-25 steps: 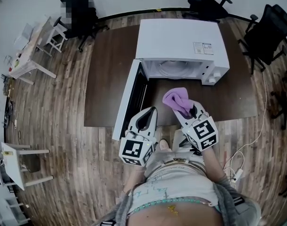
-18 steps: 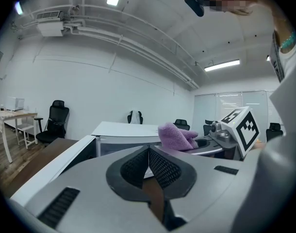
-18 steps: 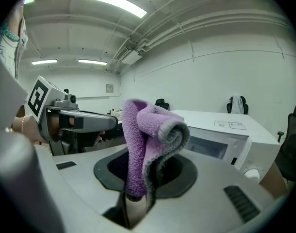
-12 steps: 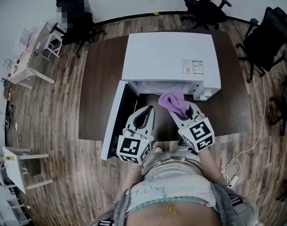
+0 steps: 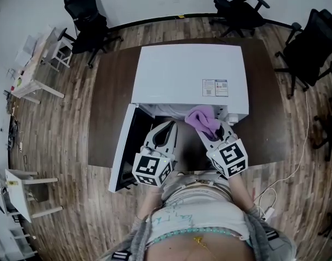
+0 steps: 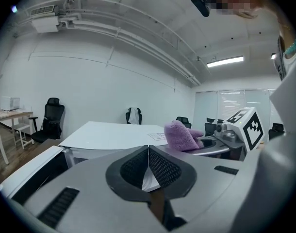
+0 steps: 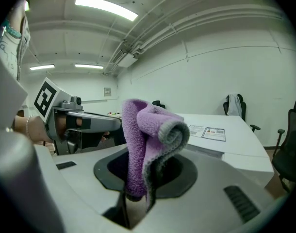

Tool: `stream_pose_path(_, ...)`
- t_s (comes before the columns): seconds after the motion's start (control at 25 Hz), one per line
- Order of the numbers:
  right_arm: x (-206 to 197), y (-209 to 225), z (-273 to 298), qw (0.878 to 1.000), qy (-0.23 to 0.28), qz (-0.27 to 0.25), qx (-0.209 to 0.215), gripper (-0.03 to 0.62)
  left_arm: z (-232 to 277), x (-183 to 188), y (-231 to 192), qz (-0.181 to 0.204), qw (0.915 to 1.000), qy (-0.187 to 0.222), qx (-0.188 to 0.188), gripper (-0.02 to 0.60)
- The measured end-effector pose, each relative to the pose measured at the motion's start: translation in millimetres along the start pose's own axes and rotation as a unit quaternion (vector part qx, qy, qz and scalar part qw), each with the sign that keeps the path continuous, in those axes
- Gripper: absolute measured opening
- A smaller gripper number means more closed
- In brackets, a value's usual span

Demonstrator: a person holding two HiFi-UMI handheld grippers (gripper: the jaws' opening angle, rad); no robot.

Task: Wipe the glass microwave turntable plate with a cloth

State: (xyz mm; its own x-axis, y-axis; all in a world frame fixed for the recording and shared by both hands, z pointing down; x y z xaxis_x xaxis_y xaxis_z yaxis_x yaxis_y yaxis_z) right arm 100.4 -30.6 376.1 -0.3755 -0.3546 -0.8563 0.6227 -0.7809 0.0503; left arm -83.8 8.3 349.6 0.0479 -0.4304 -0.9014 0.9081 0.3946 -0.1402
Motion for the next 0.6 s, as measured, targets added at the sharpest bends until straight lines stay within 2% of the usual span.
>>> stream_pose_path(0.2, -5, 19, -3, 1.0, -0.003, -0.003, -0.003, 0.109, 21, 7, 10, 0.008, 1.0, -0.003, 0.001, 0.012)
stream_pose_path(0.6, -14, 35, -1, 1.0, -0.006, -0.004, 0.024, 0.109, 44, 2, 24, 0.003, 0.9997, -0.024, -0.006, 0.012)
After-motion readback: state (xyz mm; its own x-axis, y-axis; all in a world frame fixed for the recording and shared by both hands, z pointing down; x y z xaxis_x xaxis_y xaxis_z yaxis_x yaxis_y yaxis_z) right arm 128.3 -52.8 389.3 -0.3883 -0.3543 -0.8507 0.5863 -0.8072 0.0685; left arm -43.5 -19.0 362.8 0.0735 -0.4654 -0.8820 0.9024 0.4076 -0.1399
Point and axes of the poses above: the fingertips, and each gripper's own axes: z forward along the fingers, y to its right, x out of its top, the point moved 9 cm from there along -z, backward along the fingers, and after that the axes turned 12 degrees about -y, right-handed, at the moved point
